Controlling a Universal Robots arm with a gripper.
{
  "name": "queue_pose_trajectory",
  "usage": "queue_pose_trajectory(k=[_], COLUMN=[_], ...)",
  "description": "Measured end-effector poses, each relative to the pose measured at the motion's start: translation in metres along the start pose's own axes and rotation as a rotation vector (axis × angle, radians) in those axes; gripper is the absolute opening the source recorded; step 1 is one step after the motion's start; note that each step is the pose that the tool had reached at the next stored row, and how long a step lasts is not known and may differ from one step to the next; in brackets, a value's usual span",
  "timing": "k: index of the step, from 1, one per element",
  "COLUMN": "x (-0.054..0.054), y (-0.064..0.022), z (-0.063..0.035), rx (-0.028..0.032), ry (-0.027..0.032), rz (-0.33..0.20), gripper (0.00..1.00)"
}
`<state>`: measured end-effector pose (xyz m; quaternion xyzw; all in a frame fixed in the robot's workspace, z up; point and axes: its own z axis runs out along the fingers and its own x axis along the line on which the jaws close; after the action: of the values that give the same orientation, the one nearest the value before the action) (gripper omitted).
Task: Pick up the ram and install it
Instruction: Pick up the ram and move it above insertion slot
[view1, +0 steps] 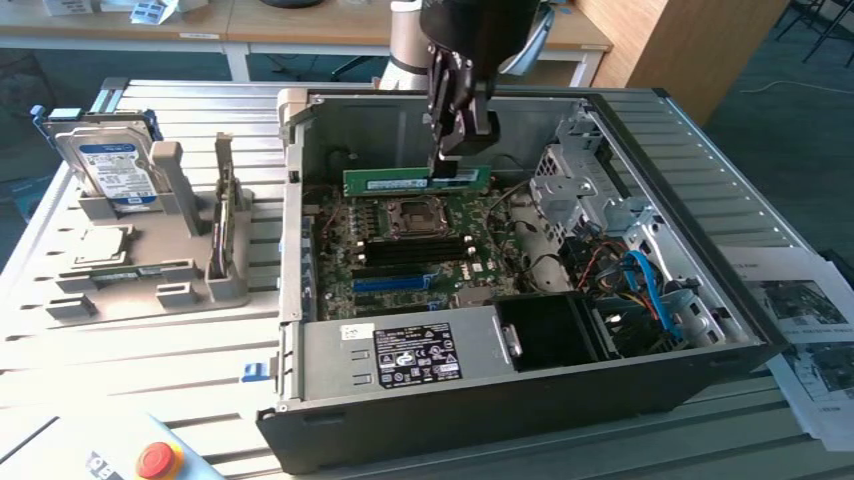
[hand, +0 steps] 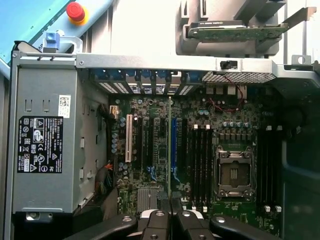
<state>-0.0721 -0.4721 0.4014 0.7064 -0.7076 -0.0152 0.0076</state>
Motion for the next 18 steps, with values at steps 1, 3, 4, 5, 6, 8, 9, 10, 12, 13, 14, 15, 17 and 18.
queue_pose_trajectory(k=[1, 3, 4, 5, 6, 8, 9, 10, 12, 13, 14, 15, 17, 18], x=[-0.001, -0.004, -0.005, -0.007, -0.009, -0.012, -0.014, -0.016, -0.019, -0.021, -0.022, -0.024, -0.027, -0.028], y=[0.0000, -0.0001, -0.0002, -0.0003, -0.0005, -0.0007, -0.0009, -0.0010, -0.0014, -0.0015, -0.0017, -0.0018, -0.0020, -0.0022], z=[0.0000, 0.0001, 0.0001, 0.0002, 0.0002, 0.0003, 0.0004, 0.0004, 0.0005, 0.0005, 0.0006, 0.0007, 0.0008, 0.0008], rx=[0.0000, -0.0001, 0.0000, 0.0000, 0.0002, 0.0002, 0.0004, 0.0003, 0.0005, 0.0004, 0.0006, 0.0006, 0.0007, 0.0007], ry=[0.0001, 0.0001, 0.0001, 0.0000, 0.0001, 0.0001, 0.0000, 0.0001, 0.0001, 0.0002, 0.0000, 0.0001, 0.0000, 0.0000], rz=[0.000, 0.000, 0.000, 0.000, 0.000, 0.000, 0.000, 0.000, 0.000, 0.000, 0.000, 0.000, 0.000, 0.000], gripper=[0.12, 0.12, 0.12, 0.12, 0.12, 0.12, 0.12, 0.12, 0.12, 0.12, 0.12, 0.12, 0.12, 0.12])
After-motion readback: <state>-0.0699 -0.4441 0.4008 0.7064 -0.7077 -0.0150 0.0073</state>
